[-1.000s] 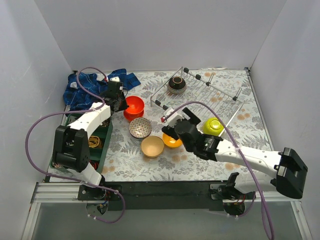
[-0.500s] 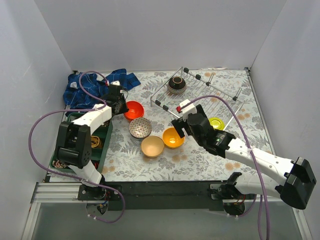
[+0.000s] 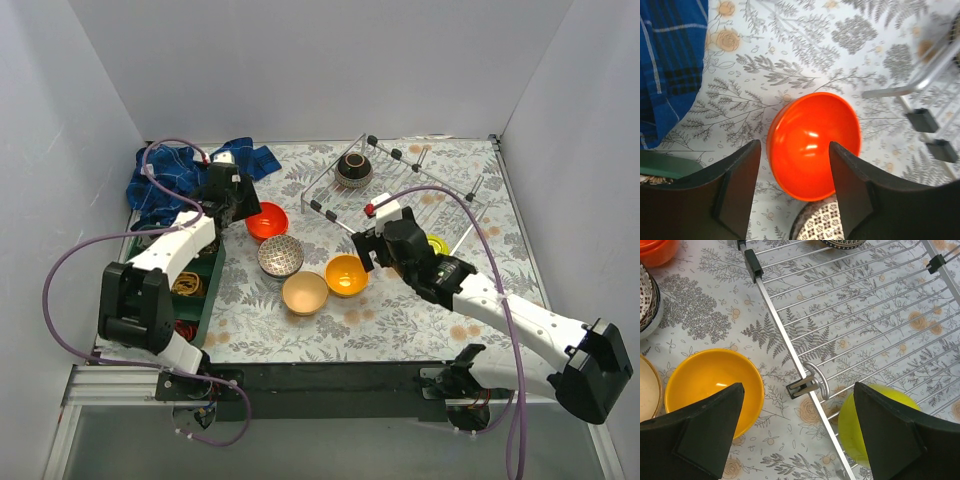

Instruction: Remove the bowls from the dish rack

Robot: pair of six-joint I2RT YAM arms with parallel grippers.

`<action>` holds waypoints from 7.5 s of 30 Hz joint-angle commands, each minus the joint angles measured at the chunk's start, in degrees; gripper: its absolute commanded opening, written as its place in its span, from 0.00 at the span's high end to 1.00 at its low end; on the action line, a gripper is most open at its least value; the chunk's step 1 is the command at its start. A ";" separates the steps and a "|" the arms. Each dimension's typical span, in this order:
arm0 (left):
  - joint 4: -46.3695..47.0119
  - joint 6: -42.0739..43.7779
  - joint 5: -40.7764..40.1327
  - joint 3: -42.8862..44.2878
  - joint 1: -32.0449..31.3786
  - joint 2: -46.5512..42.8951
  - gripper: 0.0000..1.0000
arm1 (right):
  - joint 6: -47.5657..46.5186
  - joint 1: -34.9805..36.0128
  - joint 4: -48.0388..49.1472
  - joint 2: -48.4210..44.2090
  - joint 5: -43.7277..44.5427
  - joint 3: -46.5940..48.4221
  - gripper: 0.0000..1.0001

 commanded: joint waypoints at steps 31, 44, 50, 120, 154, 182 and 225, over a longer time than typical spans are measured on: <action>2.67 -2.23 11.83 0.10 3.10 -0.58 0.46 | 4.61 -8.37 -1.22 1.05 -9.84 3.65 0.02; -9.02 -2.06 14.30 1.69 3.10 -14.56 0.20 | 4.95 -16.98 -1.39 13.95 -13.09 16.57 0.02; -14.64 -2.76 14.82 -0.24 3.10 -23.61 0.07 | 12.42 -23.22 -1.31 23.52 -18.18 24.82 0.02; -30.47 -11.20 9.73 -7.02 2.40 -41.81 0.02 | 54.70 -33.86 11.36 66.35 -33.58 47.95 0.01; -28.19 -10.32 10.96 -9.91 2.40 -43.92 0.02 | 42.94 -36.49 9.86 46.76 -40.60 34.96 0.77; -24.67 -9.44 10.95 -11.50 -1.29 -45.15 0.02 | 7.34 -33.42 -0.78 21.44 -35.87 21.06 0.92; -18.42 -10.32 19.57 7.47 -3.23 -15.81 0.02 | -69.11 13.85 52.35 19.24 23.37 1.21 0.96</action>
